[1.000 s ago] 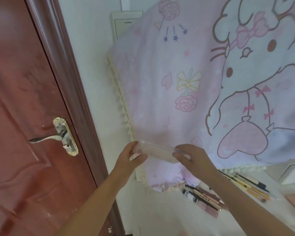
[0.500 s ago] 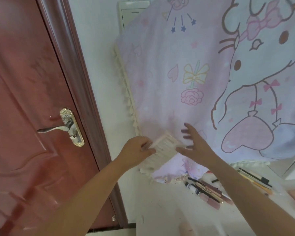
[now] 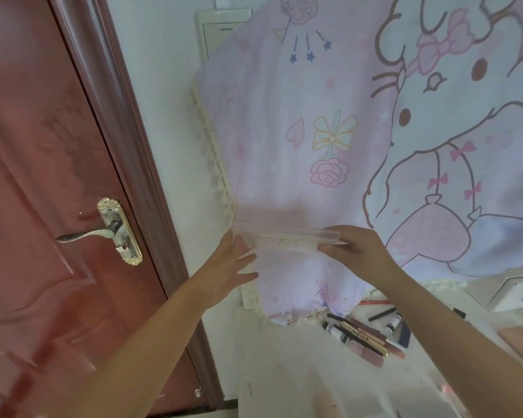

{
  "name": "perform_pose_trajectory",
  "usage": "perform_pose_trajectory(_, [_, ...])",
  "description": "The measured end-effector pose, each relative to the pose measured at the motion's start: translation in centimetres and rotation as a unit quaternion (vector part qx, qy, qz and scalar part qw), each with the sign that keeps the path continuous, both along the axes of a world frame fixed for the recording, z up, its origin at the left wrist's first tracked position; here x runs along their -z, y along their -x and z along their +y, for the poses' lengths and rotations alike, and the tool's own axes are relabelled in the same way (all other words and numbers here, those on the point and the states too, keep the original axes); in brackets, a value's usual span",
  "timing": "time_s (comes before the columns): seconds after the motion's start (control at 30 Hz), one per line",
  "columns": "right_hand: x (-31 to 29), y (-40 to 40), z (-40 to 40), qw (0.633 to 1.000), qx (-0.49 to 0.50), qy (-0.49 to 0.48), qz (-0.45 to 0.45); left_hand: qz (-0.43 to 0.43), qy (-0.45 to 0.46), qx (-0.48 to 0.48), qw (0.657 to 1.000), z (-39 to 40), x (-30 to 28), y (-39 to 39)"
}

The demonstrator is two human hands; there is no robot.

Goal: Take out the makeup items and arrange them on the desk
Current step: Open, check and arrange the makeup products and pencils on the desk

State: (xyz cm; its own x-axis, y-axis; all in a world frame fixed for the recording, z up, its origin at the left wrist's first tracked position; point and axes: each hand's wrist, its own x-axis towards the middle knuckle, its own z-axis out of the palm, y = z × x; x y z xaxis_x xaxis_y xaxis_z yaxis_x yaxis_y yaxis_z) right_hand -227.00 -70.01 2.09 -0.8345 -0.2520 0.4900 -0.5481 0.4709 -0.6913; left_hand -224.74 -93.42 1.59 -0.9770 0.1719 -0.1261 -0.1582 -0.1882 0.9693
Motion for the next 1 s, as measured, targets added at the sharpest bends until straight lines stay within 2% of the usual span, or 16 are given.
perform_pose_trajectory(0.1, [0.4,-0.1,-0.3,0.999,-0.001,-0.009,0.034,0.034,-0.066,-0.031,0.997,0.9,-0.6,-0.4])
perform_pose_trajectory(0.23, [1.2,-0.1,-0.6,0.991,0.012,-0.099,0.091,0.067,-0.074,-0.072,0.992,1.5,-0.8,-0.1])
perform_pose_trajectory(0.3, [1.0,-0.6,-0.7,0.987,-0.02,-0.156,0.031,0.095,-0.01,-0.088,0.991,1.4,-0.2,0.0])
perform_pose_trajectory(0.37, [1.1,-1.2,-0.8,0.972,-0.092,-0.21,-0.06,0.128,0.048,-0.061,0.989,1.4,0.7,-0.2])
perform_pose_trajectory(0.57, [0.6,-2.1,-1.4,0.928,-0.142,-0.261,-0.227,0.162,0.055,0.089,0.981,1.4,2.2,-1.6])
perform_pose_trajectory(0.67, [0.9,-2.4,-1.4,0.911,-0.158,-0.278,-0.261,0.159,0.073,0.116,0.978,1.5,2.4,-2.0])
perform_pose_trajectory(0.77, [1.8,-2.4,-1.2,0.919,-0.141,-0.248,-0.272,0.147,0.076,0.143,0.976,1.4,2.6,-2.4])
perform_pose_trajectory(0.83, [2.9,-2.7,-1.4,0.924,-0.135,-0.208,-0.29,0.145,0.054,0.116,0.981,1.9,3.5,-2.5])
perform_pose_trajectory(0.93, [7.1,-3.3,-2.1,0.927,-0.151,-0.065,-0.336,0.092,0.033,0.05,0.994,3.8,6.4,-3.1])
perform_pose_trajectory(1.0, [9.6,-4.0,-2.7,0.915,-0.123,0.05,-0.382,0.045,0.052,0.028,0.997,4.7,8.2,-3.5])
